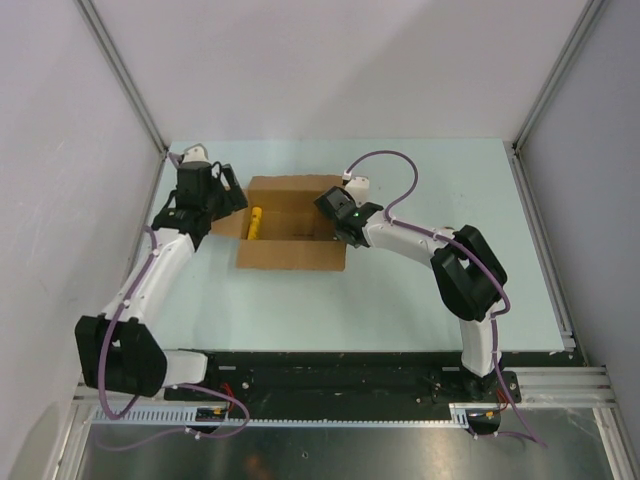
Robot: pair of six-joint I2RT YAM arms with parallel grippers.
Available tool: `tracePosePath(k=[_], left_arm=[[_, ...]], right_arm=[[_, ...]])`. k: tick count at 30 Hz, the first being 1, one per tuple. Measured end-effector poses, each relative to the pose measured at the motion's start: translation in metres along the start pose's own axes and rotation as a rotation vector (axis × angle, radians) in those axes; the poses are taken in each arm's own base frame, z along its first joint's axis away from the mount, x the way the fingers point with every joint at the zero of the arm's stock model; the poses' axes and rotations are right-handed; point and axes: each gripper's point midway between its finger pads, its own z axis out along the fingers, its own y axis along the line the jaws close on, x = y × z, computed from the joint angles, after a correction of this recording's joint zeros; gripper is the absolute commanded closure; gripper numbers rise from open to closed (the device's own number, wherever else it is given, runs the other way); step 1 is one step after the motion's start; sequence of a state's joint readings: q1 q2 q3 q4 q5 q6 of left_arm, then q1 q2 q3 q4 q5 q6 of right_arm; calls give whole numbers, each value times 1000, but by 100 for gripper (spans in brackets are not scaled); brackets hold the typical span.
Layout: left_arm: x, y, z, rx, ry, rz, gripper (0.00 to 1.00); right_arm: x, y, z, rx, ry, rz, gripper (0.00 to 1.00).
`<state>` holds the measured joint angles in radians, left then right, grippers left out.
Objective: Unpack the express box
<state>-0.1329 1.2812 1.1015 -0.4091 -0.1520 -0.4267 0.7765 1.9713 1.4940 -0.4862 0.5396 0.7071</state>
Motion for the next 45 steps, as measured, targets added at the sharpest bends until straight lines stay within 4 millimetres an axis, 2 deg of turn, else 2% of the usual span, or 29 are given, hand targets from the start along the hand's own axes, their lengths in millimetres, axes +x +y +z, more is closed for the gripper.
tracePosePath(k=[3,10,14,21,24,30,31,33,34,36,37,40,42,45], left_arm=[[9,-1,14,-1,29,7,14],[64,13,62,-64,205,34,15],[82,19,73,-88,258,41,19],[92,20,78,-89,291,42,27],[98,20,80,-84,311,43,35],[110,23,86,-93,350,46,62],[111,23,86,-94,352,48,70],[111,23,86,-90,353,52,79],[111,22,85,-83,356,56,89],[112,21,85,-72,364,78,100],[113,22,84,-72,369,90,100],[114,23,82,-68,375,114,100],[115,22,82,-67,377,125,100],[115,16,78,-57,375,153,100]], right_arm=[[0,1,0,-3,1,1,100],[0,2,0,-9,5,3,100],[1,2,0,-12,7,3,100],[1,2,1,-13,10,3,100],[2,3,1,-15,11,3,100],[2,3,1,-19,15,4,99],[2,3,1,-18,15,3,93],[2,3,1,-19,14,0,86],[1,3,1,-21,14,-3,77],[1,5,1,-31,12,-8,68],[-1,6,1,-36,9,-10,60],[-6,8,1,-62,7,-16,45],[-13,9,-4,-86,3,-22,41],[-31,14,-27,-148,-25,-39,37]])
